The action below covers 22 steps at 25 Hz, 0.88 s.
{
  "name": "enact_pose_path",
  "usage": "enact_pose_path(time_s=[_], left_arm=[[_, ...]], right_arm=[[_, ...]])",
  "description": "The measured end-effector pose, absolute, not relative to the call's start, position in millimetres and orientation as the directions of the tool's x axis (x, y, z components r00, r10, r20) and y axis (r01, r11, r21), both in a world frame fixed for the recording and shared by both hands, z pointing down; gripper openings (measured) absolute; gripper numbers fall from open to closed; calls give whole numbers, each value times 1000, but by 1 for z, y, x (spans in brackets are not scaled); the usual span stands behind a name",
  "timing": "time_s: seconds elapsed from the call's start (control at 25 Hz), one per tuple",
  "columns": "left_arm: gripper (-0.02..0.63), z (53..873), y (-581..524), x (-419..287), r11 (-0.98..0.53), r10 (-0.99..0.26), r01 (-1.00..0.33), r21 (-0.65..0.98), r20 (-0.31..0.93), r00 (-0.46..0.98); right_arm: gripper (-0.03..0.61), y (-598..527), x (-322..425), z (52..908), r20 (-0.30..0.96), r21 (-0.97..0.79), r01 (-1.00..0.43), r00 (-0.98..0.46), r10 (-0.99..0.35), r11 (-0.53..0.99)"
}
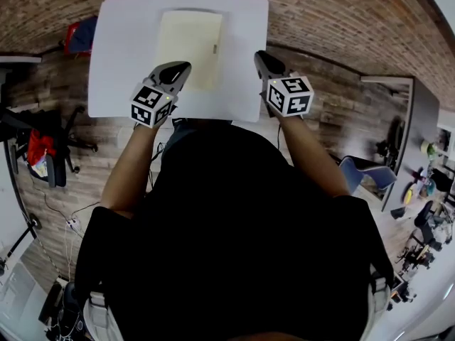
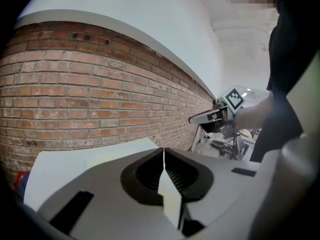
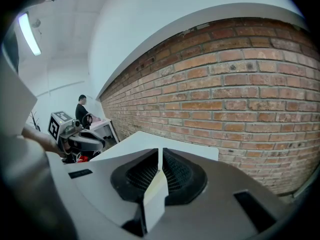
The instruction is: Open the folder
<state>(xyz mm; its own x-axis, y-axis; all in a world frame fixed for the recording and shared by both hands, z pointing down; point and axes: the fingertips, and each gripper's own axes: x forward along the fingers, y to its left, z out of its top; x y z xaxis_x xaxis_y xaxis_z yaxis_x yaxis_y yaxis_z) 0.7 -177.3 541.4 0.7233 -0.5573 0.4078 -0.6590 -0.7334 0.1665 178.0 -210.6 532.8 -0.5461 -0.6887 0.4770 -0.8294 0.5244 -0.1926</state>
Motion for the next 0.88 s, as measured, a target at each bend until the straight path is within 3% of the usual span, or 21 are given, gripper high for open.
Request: enact_pose_path(time_s=[0.88], left_arm=[[52,612,-146,41,-848,-413,-527,48,565,715]], right_arm=[[49,-208,180,547,510,-185,-818,-554,-658,545]])
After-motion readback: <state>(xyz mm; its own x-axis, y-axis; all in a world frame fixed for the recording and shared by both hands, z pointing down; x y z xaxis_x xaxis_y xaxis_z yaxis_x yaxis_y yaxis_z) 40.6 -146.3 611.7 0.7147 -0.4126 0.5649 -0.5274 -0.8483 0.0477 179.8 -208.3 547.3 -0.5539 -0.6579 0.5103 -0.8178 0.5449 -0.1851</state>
